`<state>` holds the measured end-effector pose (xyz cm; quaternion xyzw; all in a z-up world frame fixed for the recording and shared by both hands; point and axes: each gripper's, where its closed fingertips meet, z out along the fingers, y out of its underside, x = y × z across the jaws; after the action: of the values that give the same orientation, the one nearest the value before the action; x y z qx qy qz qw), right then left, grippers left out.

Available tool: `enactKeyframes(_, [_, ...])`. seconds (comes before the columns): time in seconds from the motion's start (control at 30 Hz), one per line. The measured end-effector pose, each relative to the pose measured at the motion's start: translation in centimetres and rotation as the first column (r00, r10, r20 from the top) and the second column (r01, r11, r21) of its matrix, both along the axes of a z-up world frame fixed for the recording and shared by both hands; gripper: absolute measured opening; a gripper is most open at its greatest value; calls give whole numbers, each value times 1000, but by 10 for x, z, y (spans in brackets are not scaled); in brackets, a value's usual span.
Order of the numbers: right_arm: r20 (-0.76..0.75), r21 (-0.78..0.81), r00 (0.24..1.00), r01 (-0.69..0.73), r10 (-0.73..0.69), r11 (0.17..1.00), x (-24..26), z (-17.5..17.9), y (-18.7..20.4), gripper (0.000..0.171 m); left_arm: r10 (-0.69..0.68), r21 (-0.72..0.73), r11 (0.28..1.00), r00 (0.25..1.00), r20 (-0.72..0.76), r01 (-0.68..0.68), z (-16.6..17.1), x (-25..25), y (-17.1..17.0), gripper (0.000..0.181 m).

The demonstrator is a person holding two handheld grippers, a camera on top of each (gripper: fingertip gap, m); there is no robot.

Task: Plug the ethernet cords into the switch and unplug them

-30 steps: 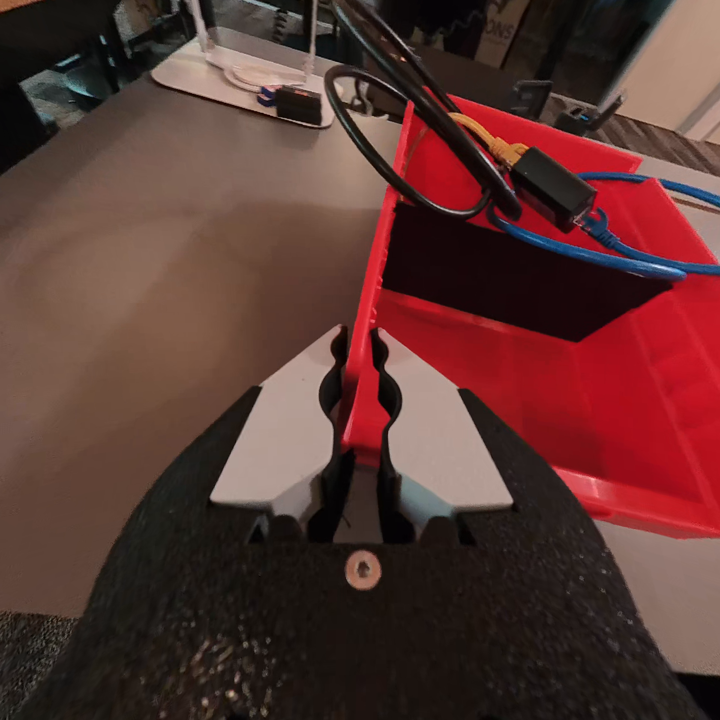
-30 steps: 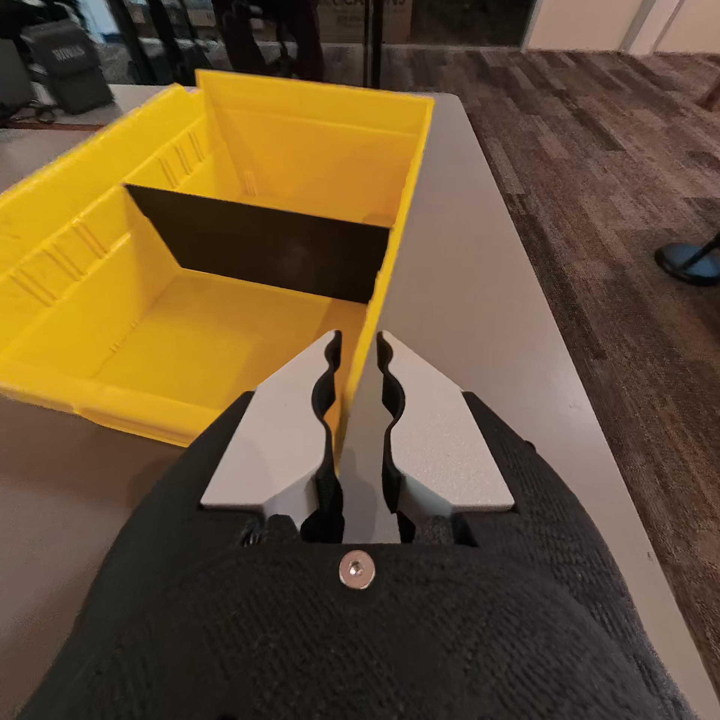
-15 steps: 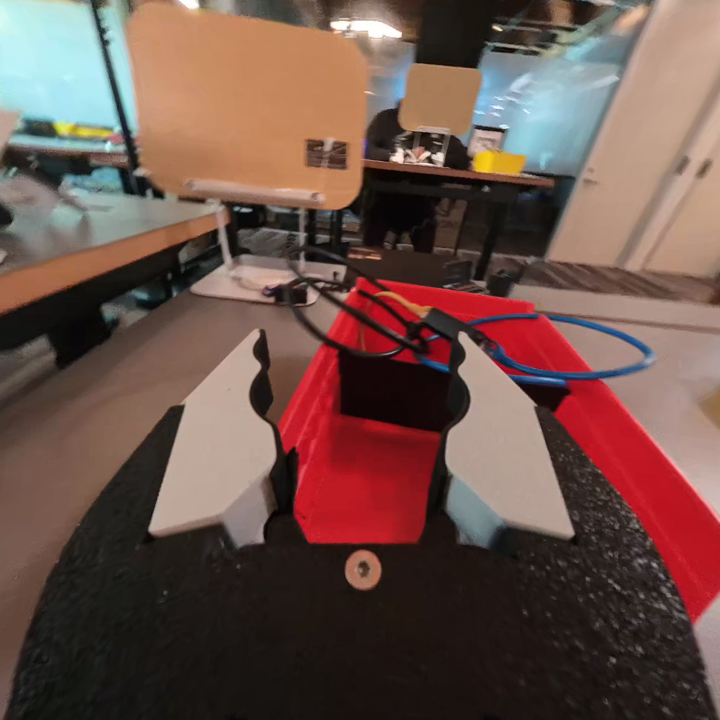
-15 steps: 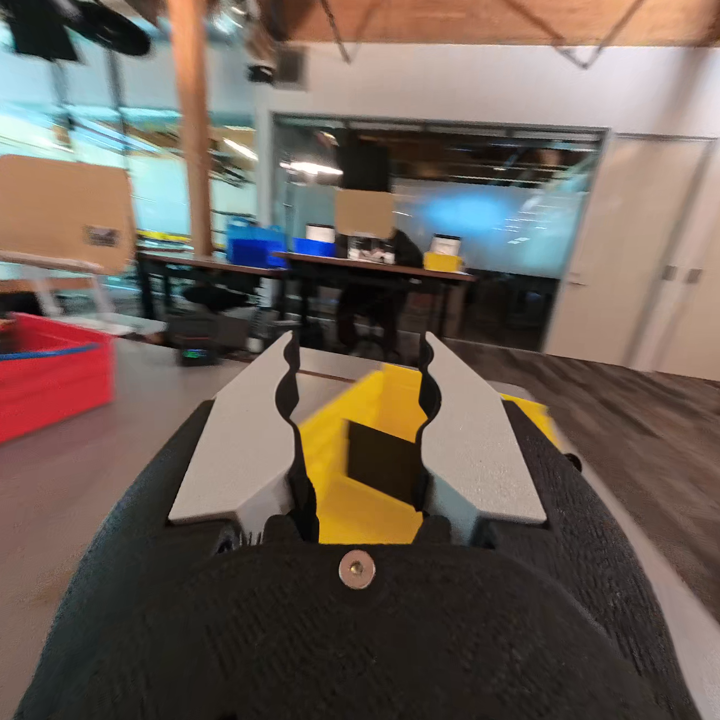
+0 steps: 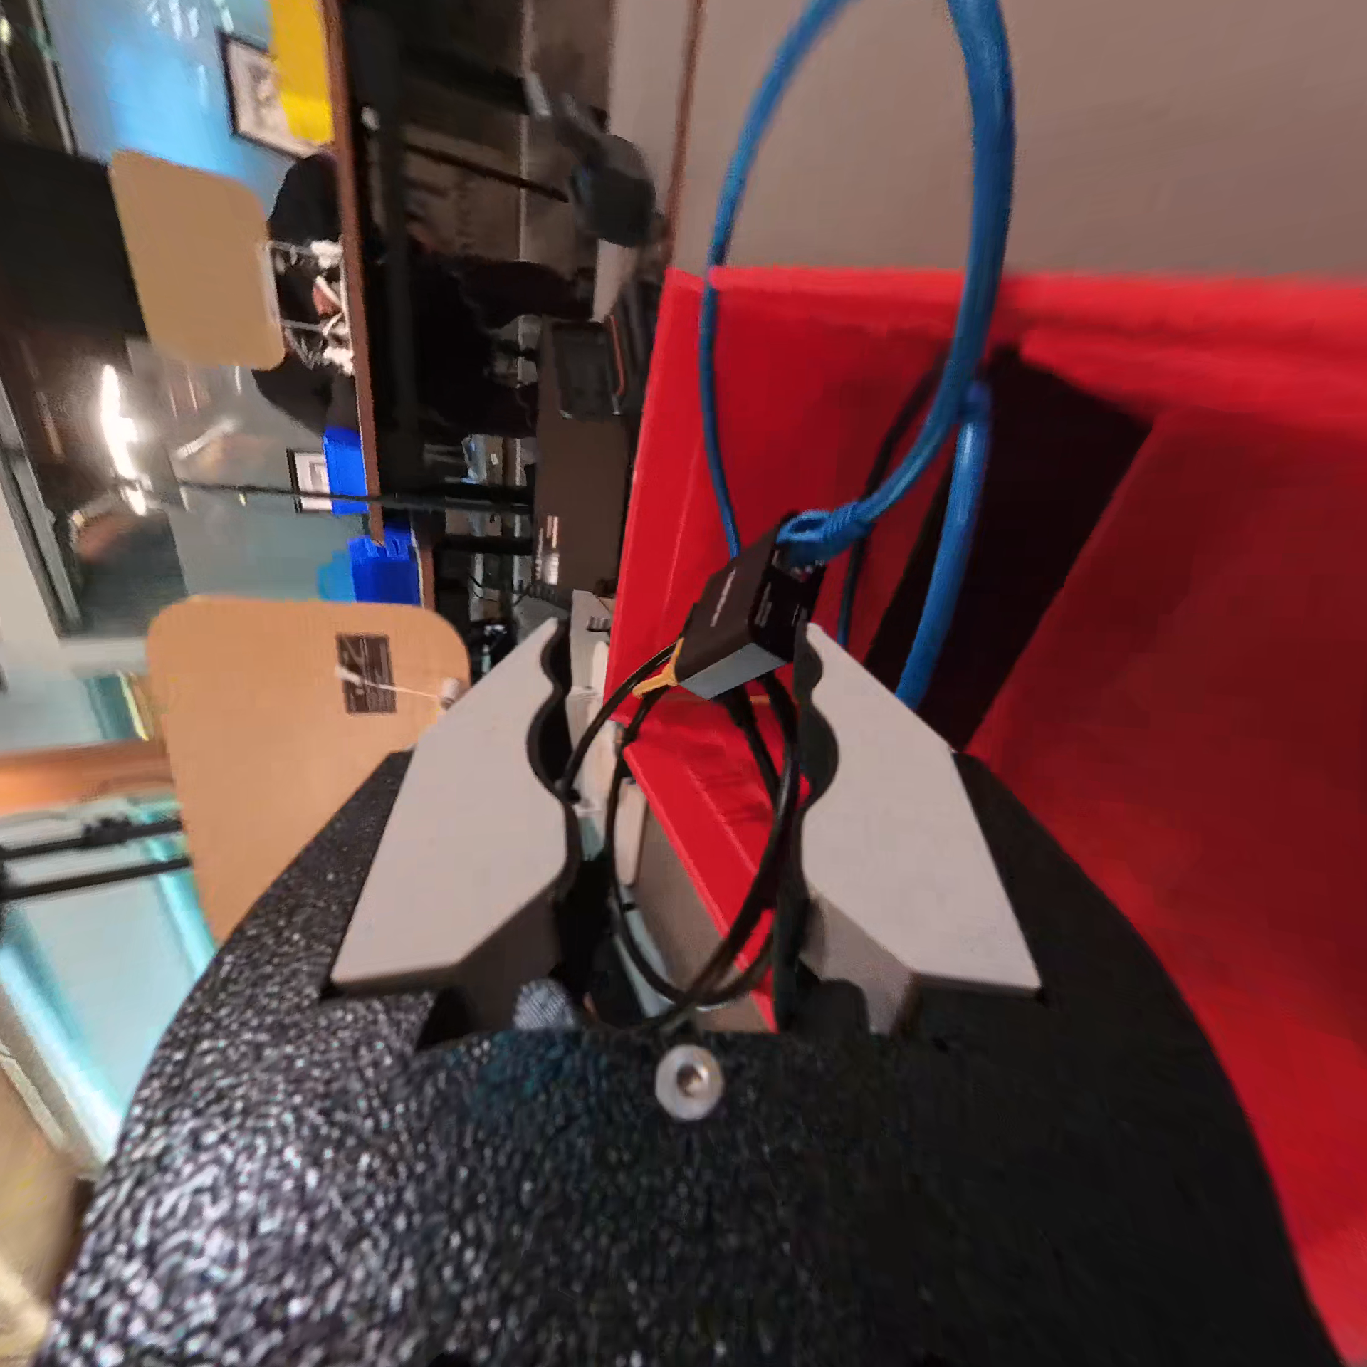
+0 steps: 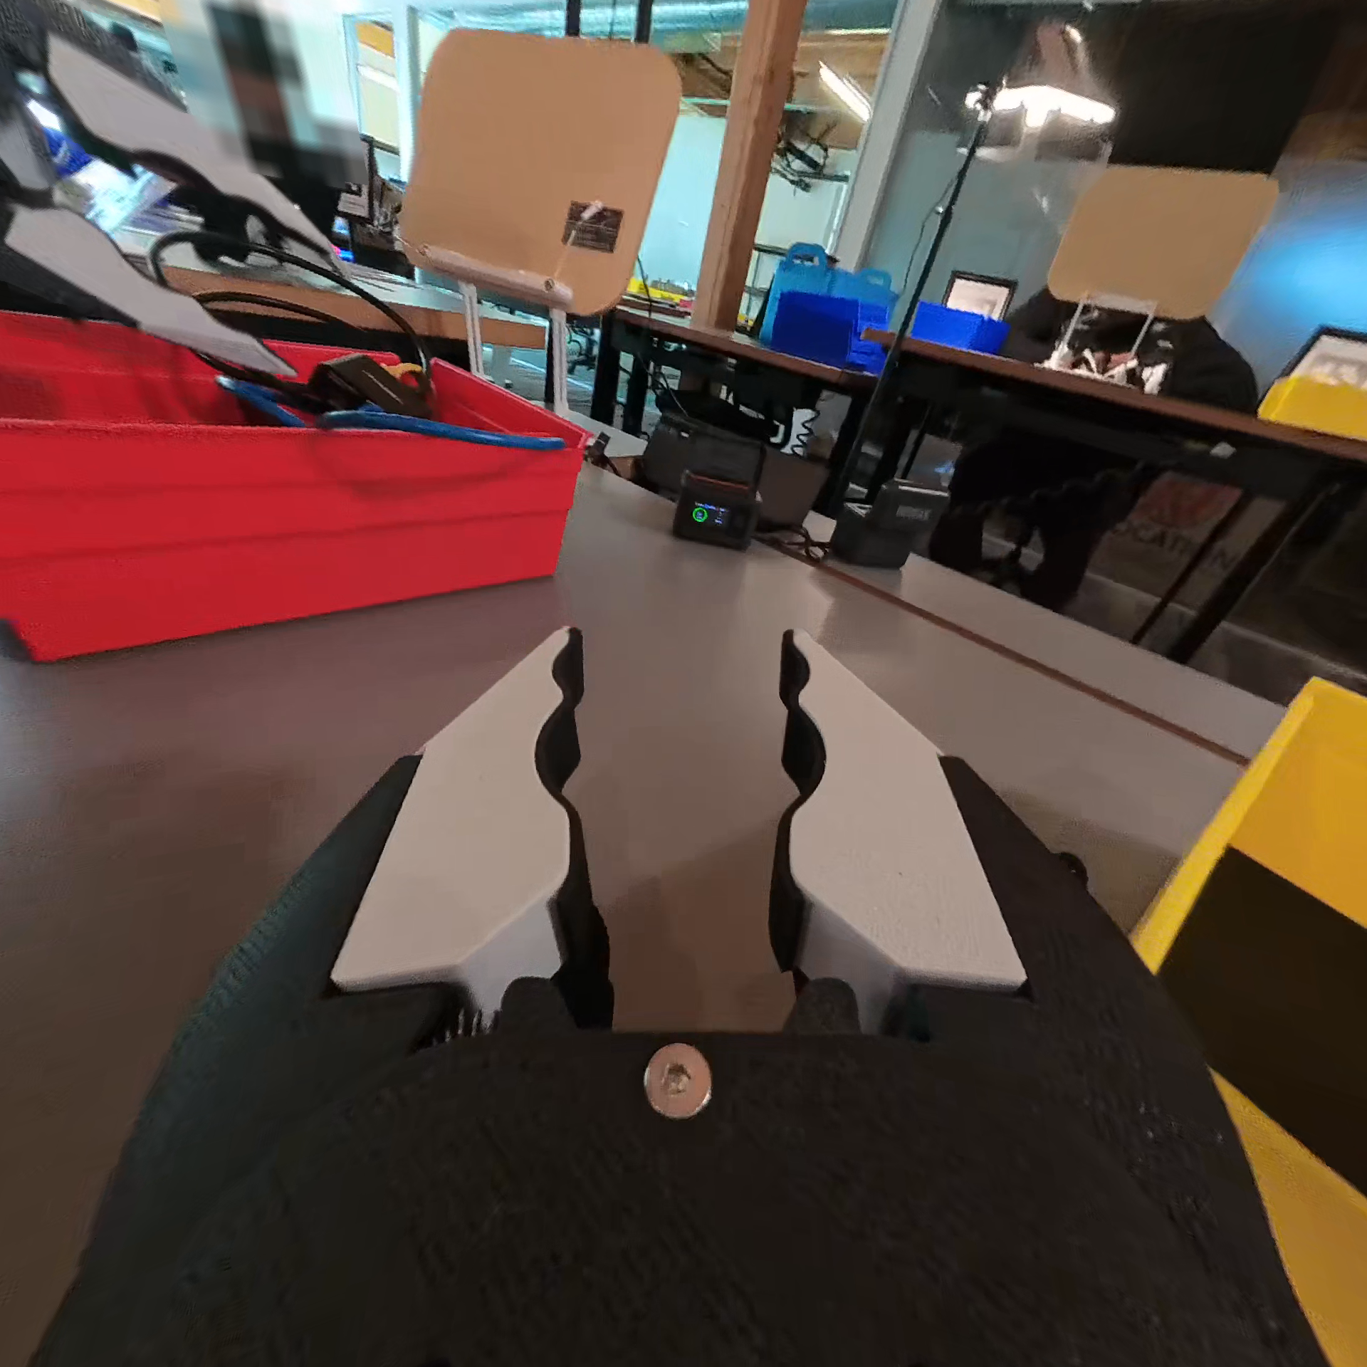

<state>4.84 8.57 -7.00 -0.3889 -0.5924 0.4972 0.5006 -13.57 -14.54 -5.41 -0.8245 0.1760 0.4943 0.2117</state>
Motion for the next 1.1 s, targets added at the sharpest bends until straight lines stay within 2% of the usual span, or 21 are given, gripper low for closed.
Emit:
enactKeyframes(0.13, [-5,-45,1000,-5,5,999,2,5,4,51,-57,-154,987,998,-38,51,-18,-19,1,62])
enactKeyframes(0.3, [16,-58,1000,-10,11,998,2,4,5,49,-103,-319,946,986,-134,56,-20,-30,8,72])
enactKeyframes(0.5, [35,-66,999,-13,15,998,1,1,5,46,-139,-398,915,979,-151,69,-29,-39,5,66])
enactKeyframes(0.6, [56,-80,998,-22,26,997,0,-3,4,44,-124,-381,923,979,-159,55,-30,-48,9,68])
enactKeyframes(0.67, [60,-77,998,-23,27,997,1,-3,4,42,-84,-362,932,986,-141,28,-33,-53,8,62])
enactKeyframes(0.87, [92,-89,995,-27,35,996,0,-10,3,39,-93,-401,916,980,-175,15,-42,-52,6,23])
enactKeyframes(1.1, [109,-55,994,-22,28,998,0,-12,5,37,-85,-384,923,977,-194,5,-40,-53,5,23])
